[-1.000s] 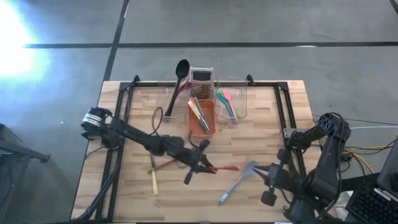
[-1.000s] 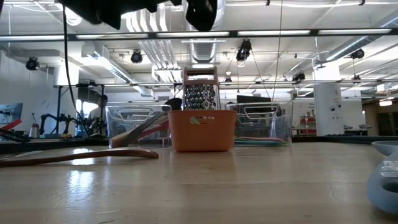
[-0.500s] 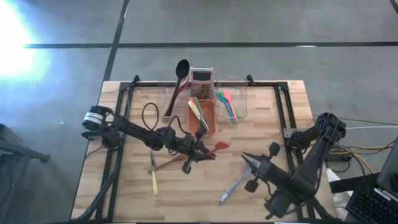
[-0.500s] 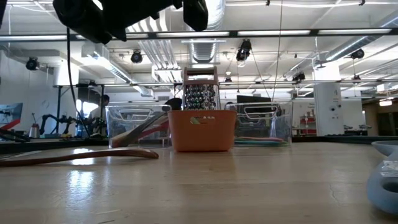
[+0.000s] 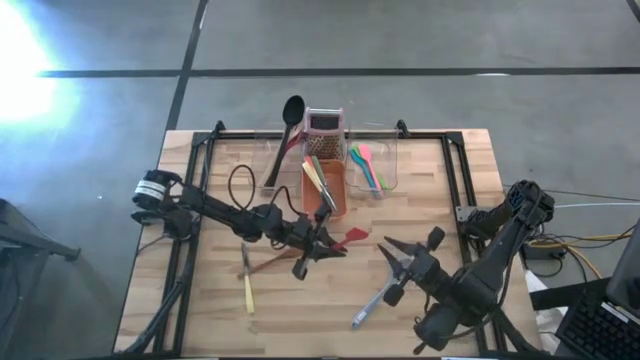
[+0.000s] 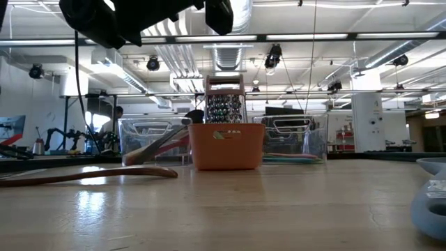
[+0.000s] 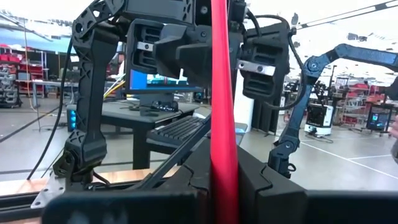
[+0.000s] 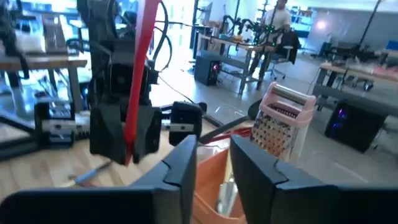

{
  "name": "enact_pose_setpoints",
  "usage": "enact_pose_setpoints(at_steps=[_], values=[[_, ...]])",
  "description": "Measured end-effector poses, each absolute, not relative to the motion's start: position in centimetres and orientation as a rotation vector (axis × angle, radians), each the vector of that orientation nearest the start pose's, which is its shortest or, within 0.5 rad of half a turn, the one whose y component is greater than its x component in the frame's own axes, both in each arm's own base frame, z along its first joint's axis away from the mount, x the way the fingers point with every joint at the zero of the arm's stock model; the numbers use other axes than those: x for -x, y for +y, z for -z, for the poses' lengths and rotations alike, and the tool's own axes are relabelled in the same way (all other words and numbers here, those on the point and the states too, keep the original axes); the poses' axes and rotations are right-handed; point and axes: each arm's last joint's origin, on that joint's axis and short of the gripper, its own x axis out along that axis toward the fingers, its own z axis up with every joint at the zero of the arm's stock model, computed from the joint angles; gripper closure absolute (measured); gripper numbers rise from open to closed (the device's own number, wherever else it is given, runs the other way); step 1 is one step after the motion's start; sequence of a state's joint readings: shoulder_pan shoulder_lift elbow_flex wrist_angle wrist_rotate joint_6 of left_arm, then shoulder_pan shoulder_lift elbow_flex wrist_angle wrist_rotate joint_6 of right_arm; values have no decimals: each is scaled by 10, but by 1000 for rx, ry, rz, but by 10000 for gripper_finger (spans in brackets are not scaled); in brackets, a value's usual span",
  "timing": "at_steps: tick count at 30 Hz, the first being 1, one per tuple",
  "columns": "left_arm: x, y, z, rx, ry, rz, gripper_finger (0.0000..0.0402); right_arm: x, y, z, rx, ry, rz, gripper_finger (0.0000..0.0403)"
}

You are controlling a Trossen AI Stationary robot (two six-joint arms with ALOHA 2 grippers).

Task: Pick & Place Kitchen Items
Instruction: Put the red spatula into the right transparent bin

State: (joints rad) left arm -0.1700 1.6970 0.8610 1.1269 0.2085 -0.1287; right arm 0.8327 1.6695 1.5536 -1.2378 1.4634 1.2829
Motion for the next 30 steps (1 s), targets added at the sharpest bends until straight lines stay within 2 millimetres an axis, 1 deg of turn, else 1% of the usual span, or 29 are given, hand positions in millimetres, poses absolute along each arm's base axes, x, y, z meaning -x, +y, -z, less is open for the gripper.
enact_pose_setpoints(at_steps=[5, 10, 17, 22, 26, 30], values=[[-348, -64, -252, 120, -270, 390, 373, -244, 209, -330, -51, 87, 738, 261], [-350, -63, -255, 119, -284, 386, 373, -255, 211, -330, -37, 81, 746, 228], [-355, -58, -261, 89, -277, 389, 373, -259, 215, -333, -49, 75, 739, 214], [-360, -57, -269, 56, -304, 399, 373, -260, 215, -334, -63, 72, 737, 203], [-371, -53, -270, 80, -281, 379, 373, -264, 217, -337, -64, 66, 734, 194], [-384, -55, -273, 78, -294, 378, 373, -270, 216, -340, -48, 67, 742, 193]])
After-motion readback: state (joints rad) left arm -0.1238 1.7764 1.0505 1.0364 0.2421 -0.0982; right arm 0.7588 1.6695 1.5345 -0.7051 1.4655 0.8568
